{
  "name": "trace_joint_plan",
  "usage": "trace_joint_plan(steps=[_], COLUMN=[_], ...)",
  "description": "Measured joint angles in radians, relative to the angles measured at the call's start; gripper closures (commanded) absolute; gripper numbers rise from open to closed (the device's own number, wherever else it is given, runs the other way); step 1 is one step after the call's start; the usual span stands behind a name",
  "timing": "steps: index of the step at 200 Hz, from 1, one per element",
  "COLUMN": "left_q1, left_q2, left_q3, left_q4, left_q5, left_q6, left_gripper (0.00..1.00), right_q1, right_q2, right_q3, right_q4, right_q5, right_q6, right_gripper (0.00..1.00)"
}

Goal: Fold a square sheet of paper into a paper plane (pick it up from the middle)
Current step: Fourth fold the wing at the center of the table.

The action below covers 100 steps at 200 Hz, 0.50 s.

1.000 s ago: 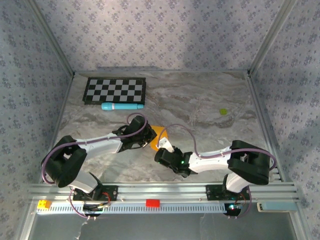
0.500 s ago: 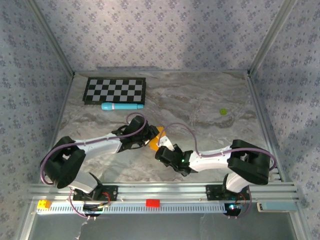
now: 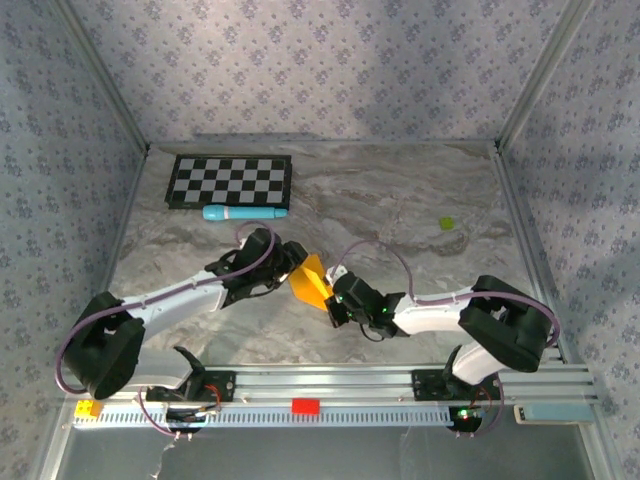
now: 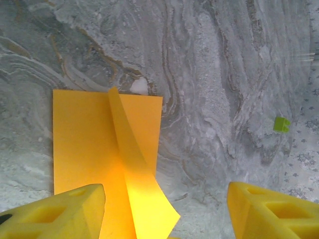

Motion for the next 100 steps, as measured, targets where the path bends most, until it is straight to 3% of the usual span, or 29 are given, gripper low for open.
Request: trace_joint_plan(steps=[12, 64, 100], left_q1=[0.000, 0.000, 0.000], left_q2=[0.000, 0.000, 0.000], left_q3=[-0.005, -0.006, -0.024], left_q4=[-0.003, -0.003, 0.005], left_q5=[-0.001, 0.004, 0.014], left_q6=[0.000, 0.020, 0.027], left_gripper=[0.38, 0.66, 0.78], right_q1=[-0.016, -0.091, -0.117], right_q2=[0.000, 0.000, 0.002], right_q3=[-0.002, -0.004, -0.004], right_q4=[0.016, 0.029, 0.030], right_q5=[-0.037, -0.205, -0.281], right_q6=[0.008, 0.055, 0.089], right_gripper=[0.96, 0.96, 0.96])
